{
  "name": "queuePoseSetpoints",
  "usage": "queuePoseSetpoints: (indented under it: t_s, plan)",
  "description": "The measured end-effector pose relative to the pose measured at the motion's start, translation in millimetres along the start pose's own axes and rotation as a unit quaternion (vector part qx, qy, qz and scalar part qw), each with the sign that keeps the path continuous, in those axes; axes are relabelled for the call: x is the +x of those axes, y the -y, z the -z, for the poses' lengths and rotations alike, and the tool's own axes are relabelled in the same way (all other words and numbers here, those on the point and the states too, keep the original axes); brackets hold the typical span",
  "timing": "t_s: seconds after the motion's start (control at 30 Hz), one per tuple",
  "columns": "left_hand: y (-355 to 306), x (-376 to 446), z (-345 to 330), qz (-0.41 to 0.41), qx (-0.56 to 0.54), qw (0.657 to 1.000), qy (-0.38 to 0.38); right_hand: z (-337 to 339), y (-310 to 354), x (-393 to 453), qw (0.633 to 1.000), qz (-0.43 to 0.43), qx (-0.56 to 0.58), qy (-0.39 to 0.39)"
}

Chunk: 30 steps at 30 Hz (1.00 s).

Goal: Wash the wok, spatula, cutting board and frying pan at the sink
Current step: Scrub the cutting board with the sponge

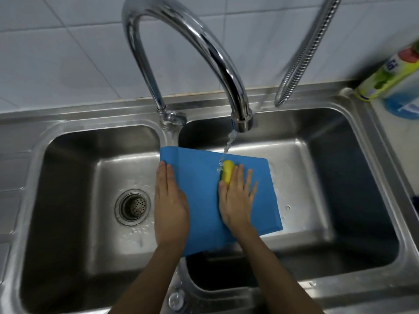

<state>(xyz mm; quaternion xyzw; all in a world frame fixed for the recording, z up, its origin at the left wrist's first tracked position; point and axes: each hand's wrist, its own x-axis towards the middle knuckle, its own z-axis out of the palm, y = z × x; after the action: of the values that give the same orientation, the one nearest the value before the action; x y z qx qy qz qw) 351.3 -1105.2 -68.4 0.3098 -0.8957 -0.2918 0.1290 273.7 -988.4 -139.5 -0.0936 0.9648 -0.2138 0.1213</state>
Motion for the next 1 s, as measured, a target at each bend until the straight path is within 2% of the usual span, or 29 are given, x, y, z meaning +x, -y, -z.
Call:
queuePoseSetpoints:
  t_s: [0.07,0.17,0.23,0.27,0.33,0.47,0.5,0.57,0.63,0.67,0.77,0.9,1.0]
  plan:
    - [1,1,-2,-0.002,-0.004,1.000,0.002,-7,-45,10,0.992,-0.114,0.021,0.039]
    - [5,0,-5,-0.006,0.004,1.000,0.001,-3,-96,2,0.948,-0.301,0.060,0.086]
    - [6,0,-4,-0.010,0.017,1.000,-0.004,-1,-94,-14,0.926,-0.353,0.088,0.097]
    - [6,0,-3,-0.011,0.018,1.000,-0.005,2,-81,-21,0.927,-0.347,0.107,0.098]
    - [5,2,-2,-0.008,0.018,1.000,-0.004,8,-45,-35,0.941,-0.281,0.143,0.125]
    - [3,2,-1,-0.011,0.012,1.000,-0.005,32,19,-73,0.962,-0.009,0.151,0.225]
    - [3,2,-1,-0.012,0.010,1.000,-0.004,38,23,-81,0.964,0.049,0.122,0.231]
    - [3,1,-1,-0.011,0.010,1.000,-0.005,43,19,-88,0.979,0.115,0.028,0.164]
    - [4,2,-2,-0.010,0.011,1.000,-0.008,42,3,-82,0.987,0.112,-0.044,0.103]
    - [4,2,-2,-0.013,0.012,1.000,-0.010,42,-7,-77,0.988,0.099,-0.056,0.105]
    - [5,2,-4,-0.015,0.017,1.000,-0.013,44,-39,-56,0.983,0.012,-0.067,0.174]
    - [5,2,-4,-0.011,0.015,1.000,-0.009,53,-90,-25,0.965,-0.117,-0.078,0.220]
    - [6,3,-3,-0.015,0.018,1.000,-0.007,57,-98,-10,0.948,-0.198,-0.072,0.238]
